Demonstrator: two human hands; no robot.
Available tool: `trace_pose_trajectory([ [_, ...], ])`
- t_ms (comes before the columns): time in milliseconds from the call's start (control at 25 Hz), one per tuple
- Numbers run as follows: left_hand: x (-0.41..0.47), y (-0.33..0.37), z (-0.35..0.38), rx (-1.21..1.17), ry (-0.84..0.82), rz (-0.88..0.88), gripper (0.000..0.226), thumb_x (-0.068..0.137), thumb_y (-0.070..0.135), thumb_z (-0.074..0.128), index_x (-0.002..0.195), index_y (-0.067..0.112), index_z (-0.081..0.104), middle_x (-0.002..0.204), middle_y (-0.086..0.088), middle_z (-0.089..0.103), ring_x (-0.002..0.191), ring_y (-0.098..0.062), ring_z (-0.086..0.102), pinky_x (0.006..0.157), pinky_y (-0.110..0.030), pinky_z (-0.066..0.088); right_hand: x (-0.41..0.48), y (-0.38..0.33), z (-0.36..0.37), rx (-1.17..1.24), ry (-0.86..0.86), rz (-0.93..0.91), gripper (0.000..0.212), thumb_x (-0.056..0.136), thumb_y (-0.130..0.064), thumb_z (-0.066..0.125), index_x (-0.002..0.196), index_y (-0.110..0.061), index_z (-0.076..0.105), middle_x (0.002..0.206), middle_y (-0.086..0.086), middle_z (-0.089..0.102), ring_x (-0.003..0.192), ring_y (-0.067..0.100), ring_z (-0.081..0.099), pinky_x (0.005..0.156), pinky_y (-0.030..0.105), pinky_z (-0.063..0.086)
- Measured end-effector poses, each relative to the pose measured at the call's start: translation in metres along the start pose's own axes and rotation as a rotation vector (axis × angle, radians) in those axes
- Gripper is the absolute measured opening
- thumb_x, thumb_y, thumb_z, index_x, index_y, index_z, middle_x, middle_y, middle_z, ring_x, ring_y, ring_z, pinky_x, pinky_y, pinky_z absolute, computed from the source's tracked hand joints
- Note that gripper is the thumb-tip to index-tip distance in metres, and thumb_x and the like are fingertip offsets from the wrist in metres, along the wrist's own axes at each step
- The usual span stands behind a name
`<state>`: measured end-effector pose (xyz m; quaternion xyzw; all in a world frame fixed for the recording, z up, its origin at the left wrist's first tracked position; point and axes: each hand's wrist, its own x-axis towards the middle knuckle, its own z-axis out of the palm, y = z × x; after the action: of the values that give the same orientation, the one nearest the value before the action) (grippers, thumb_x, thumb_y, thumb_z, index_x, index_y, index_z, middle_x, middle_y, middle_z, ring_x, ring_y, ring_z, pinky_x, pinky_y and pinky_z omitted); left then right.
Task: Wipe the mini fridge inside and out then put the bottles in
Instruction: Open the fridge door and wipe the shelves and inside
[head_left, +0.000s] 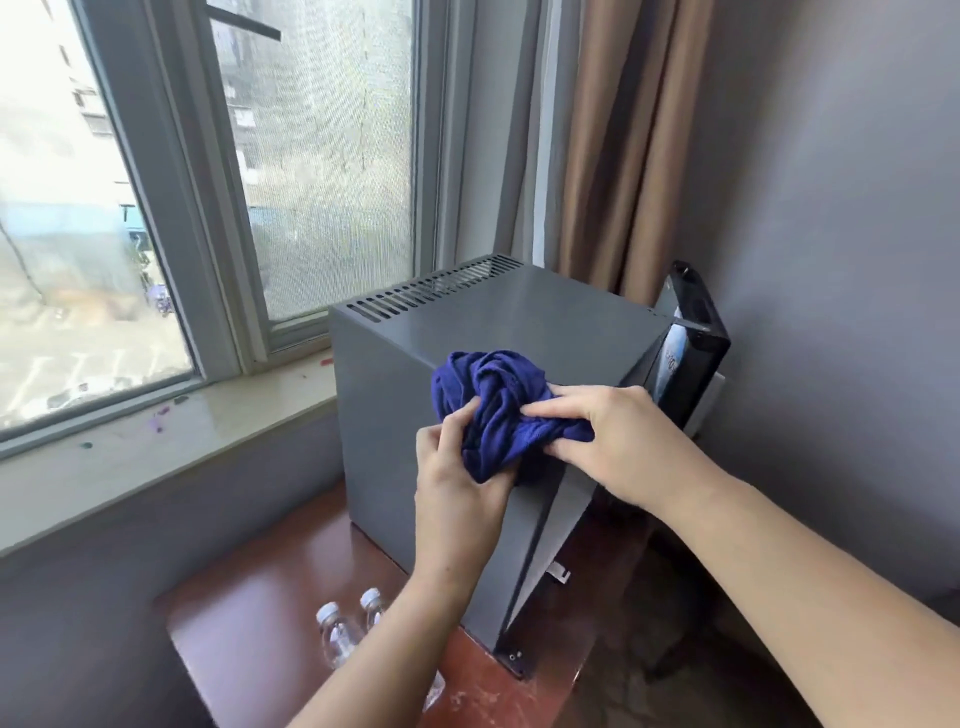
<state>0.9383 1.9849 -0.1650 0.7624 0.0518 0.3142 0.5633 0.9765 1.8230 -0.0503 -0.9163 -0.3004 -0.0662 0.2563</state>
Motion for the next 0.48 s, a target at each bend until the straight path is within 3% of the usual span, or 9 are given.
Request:
trace_pose_trajectory([
  [120, -0.026, 0.020, 0.016, -0.002, -0.007, -0.029, 0.067, 0.080, 0.032, 0.082, 0.133, 0.055, 0.048, 0.115, 0.027, 0.044, 0.101, 0.015, 0.057, 0.080, 0.002, 0.039, -0.028, 0.018, -0.006, 0.017, 0.077, -0.010, 0.046, 0.081, -0.011, 0.082, 0.120, -0.033, 0.075, 0.139, -0.006, 0.064, 0.128, 0.001, 0.056, 0.111, 0.007, 0.032],
  [280, -0.040, 0.031, 0.027, 0.018, -0.006, -0.032, 0.067, 0.080, 0.034, 0.082, 0.134, 0.054, 0.047, 0.117, 0.024, 0.045, 0.100, 0.014, 0.058, 0.085, -0.008, 0.041, -0.046, 0.025, -0.005, -0.038, 0.097, -0.035, 0.048, 0.085, -0.007, 0.074, 0.124, -0.035, 0.072, 0.143, -0.009, 0.061, 0.133, 0.010, 0.056, 0.113, 0.030, 0.044],
  [360, -0.040, 0.028, 0.027, 0.041, -0.006, -0.035, 0.068, 0.081, 0.030, 0.083, 0.134, 0.052, 0.047, 0.118, 0.023, 0.046, 0.102, 0.013, 0.057, 0.087, -0.011, 0.043, -0.050, 0.021, 0.001, -0.150, 0.098, -0.061, 0.049, 0.090, -0.006, 0.068, 0.128, -0.037, 0.069, 0.150, -0.007, 0.054, 0.142, 0.013, 0.046, 0.111, 0.038, 0.047],
  [480, -0.035, 0.018, 0.020, 0.087, -0.011, -0.017, 0.067, 0.081, 0.019, 0.084, 0.131, 0.048, 0.049, 0.118, 0.021, 0.048, 0.104, 0.017, 0.054, 0.086, -0.002, 0.040, -0.049, 0.013, 0.015, -0.264, 0.096, -0.090, 0.048, 0.095, -0.006, 0.060, 0.131, -0.038, 0.065, 0.157, -0.004, 0.045, 0.150, 0.011, 0.032, 0.109, 0.040, 0.049],
])
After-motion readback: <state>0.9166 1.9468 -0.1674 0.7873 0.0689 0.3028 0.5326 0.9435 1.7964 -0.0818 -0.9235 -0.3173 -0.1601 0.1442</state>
